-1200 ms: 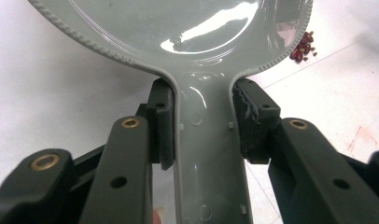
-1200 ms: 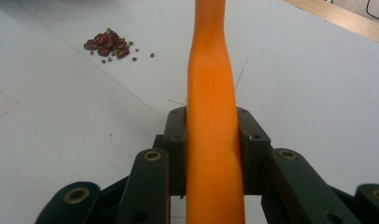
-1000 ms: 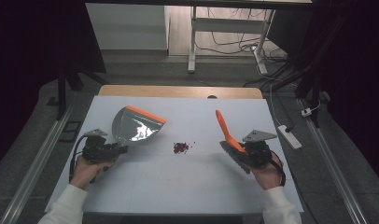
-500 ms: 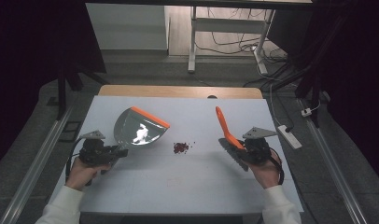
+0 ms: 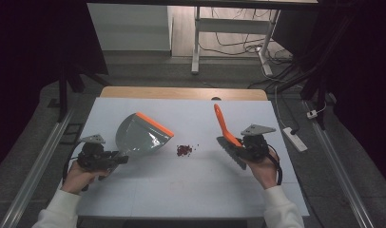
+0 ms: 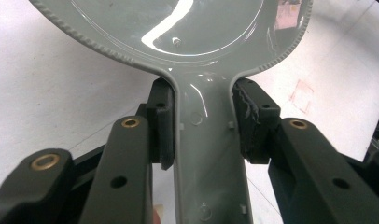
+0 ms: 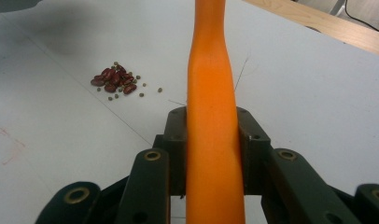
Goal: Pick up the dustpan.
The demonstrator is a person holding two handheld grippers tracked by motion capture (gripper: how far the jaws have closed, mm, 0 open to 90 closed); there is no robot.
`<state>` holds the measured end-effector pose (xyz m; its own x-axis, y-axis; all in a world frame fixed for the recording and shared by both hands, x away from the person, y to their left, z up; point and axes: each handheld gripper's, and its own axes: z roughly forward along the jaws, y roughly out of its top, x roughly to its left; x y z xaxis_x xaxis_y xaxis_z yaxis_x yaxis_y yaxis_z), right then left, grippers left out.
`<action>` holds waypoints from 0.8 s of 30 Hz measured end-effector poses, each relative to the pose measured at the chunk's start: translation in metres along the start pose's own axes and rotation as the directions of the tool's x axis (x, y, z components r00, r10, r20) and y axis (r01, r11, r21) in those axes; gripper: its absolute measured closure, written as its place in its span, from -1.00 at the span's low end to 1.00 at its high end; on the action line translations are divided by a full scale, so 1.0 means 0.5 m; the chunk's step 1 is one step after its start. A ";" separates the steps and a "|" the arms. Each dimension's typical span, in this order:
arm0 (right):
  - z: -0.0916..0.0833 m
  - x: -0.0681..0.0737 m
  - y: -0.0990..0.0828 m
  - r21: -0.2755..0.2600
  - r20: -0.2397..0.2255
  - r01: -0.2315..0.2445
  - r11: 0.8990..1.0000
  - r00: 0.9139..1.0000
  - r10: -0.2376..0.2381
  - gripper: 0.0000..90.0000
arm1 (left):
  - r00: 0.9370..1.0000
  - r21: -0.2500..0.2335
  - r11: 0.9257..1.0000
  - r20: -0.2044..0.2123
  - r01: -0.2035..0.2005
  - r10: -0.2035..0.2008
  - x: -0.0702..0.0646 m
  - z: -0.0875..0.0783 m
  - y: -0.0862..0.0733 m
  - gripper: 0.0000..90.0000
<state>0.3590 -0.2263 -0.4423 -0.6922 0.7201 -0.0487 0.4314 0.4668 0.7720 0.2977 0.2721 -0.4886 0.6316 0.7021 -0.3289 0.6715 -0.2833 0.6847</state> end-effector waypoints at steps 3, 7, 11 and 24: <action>0.005 0.001 0.003 -0.002 0.000 -0.001 1.000 1.000 0.001 0.56 | 1.000 0.005 1.000 0.002 -0.012 0.012 -0.003 0.000 0.001 0.38; 0.013 0.000 0.007 -0.001 -0.002 0.000 1.000 1.000 0.000 0.56 | 0.999 0.021 0.999 0.003 -0.039 0.039 -0.010 0.002 0.002 0.38; 0.023 -0.001 0.012 -0.001 -0.004 -0.002 1.000 1.000 0.002 0.56 | 0.998 0.037 0.998 0.014 -0.059 0.058 -0.015 0.006 0.003 0.38; 0.052 0.006 0.046 -0.017 -0.020 0.006 1.000 1.000 -0.007 0.56 | 0.993 0.104 0.989 0.056 -0.109 0.104 -0.033 0.007 0.006 0.38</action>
<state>0.3822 -0.1999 -0.4411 -0.7066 0.7064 -0.0411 0.4172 0.4628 0.7821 0.2906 0.2576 -0.4835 0.7186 0.6311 -0.2919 0.6350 -0.4244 0.6455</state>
